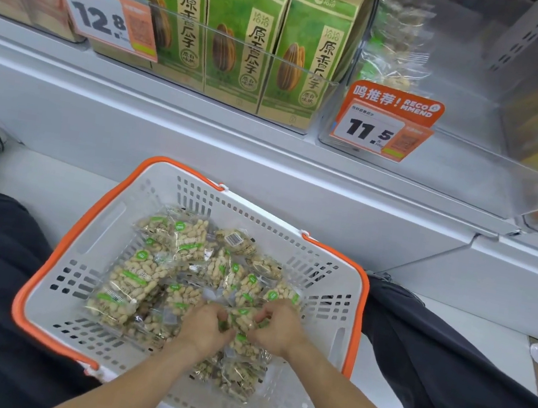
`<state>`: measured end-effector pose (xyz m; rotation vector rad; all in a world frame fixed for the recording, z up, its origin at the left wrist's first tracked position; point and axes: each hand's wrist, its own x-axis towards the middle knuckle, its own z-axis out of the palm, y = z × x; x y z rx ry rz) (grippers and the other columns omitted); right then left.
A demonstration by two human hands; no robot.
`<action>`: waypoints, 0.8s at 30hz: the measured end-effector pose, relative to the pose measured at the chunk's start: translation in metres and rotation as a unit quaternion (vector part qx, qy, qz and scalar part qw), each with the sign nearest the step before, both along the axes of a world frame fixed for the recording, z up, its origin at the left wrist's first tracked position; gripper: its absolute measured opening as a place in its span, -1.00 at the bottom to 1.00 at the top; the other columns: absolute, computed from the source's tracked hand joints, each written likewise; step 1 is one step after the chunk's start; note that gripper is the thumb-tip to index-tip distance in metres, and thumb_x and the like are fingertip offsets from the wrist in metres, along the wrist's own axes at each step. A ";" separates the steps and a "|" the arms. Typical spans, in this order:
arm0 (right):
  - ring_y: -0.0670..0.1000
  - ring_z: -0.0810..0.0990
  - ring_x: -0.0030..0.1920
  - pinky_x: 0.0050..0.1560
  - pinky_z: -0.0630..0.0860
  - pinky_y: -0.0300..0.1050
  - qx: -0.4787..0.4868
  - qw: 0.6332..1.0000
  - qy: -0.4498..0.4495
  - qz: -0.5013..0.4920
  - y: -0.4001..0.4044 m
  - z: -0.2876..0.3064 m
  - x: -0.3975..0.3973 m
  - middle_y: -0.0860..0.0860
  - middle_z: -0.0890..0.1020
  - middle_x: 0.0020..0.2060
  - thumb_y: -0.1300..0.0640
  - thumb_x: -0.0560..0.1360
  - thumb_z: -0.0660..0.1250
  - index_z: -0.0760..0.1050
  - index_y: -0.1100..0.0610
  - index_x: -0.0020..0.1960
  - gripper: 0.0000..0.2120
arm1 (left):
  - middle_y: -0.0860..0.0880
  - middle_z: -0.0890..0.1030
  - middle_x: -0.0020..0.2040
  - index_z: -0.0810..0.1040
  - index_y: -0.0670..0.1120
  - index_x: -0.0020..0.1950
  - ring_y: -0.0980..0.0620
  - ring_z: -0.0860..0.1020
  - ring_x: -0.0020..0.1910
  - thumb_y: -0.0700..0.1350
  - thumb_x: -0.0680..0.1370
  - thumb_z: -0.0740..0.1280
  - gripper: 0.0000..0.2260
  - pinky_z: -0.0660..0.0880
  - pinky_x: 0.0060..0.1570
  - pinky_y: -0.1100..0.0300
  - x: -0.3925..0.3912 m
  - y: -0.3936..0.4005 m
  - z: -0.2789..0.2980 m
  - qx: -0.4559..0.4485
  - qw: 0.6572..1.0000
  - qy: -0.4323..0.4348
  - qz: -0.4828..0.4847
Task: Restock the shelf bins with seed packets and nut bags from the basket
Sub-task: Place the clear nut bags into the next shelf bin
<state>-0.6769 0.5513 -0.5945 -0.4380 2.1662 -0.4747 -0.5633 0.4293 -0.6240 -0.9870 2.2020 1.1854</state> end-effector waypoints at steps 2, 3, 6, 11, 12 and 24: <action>-0.07 0.42 -0.35 -0.38 0.40 -0.22 -0.009 0.996 -0.073 -0.042 0.005 -0.002 -0.005 -0.05 0.45 -0.37 0.15 0.43 0.47 0.59 0.22 -0.22 -0.85 | -0.04 0.60 -0.06 0.50 -0.02 -0.10 -0.01 0.56 -0.04 -0.04 0.49 0.46 -0.84 0.54 -0.04 0.17 -0.002 0.003 0.003 0.031 0.999 0.015 0.024; -0.06 0.39 -0.42 -0.37 0.37 -0.19 -0.003 0.993 -0.110 -0.052 0.006 -0.001 -0.007 -0.05 0.45 -0.44 0.08 0.47 0.46 0.59 0.17 -0.29 -0.78 | -0.01 0.60 -0.13 0.48 -0.02 -0.07 0.05 0.56 -0.16 -0.07 0.50 0.45 -0.84 0.52 -0.18 0.26 -0.003 0.005 0.006 0.051 0.998 0.023 0.032; -0.07 0.42 -0.41 -0.33 0.40 -0.20 0.019 0.989 -0.130 -0.060 0.011 -0.009 -0.006 -0.03 0.51 -0.40 -0.03 0.47 0.50 0.52 0.03 -0.37 -0.69 | 0.06 0.56 -0.21 0.42 -0.01 -0.02 0.18 0.50 -0.27 -0.12 0.53 0.41 -0.83 0.40 -0.35 0.37 -0.009 0.012 0.014 0.076 0.996 0.022 0.045; 0.03 0.56 0.12 -0.19 0.51 -0.22 0.000 0.975 -0.173 -0.140 0.015 -0.011 -0.014 0.03 0.52 0.17 -0.06 0.19 0.70 0.21 0.08 0.43 -0.01 | -0.09 0.65 -0.14 0.40 -0.05 0.12 0.03 0.61 -0.19 -0.26 0.41 0.47 -0.63 0.58 -0.23 0.14 -0.003 0.013 0.015 0.138 0.980 0.016 0.139; 0.06 0.52 0.19 -0.12 0.53 -0.19 0.000 0.972 -0.188 -0.141 0.016 -0.007 -0.018 0.07 0.48 0.26 -0.03 0.19 0.70 0.14 0.08 0.49 0.06 | -0.11 0.64 -0.14 0.40 -0.06 0.17 0.03 0.59 -0.24 -0.33 0.41 0.45 -0.57 0.54 -0.33 0.18 -0.001 0.009 0.016 0.160 0.973 0.020 0.162; 0.01 0.59 -0.29 -0.29 0.48 -0.13 -0.179 0.952 -0.151 -0.198 0.009 0.086 -0.082 0.08 0.62 -0.15 0.08 0.14 0.68 0.52 -0.02 0.25 -0.28 | -0.17 0.52 0.16 0.45 -0.01 0.27 -0.12 0.69 -0.02 -0.50 0.51 0.28 -0.51 0.63 -0.07 0.00 -0.017 -0.031 0.084 0.467 0.837 0.122 0.256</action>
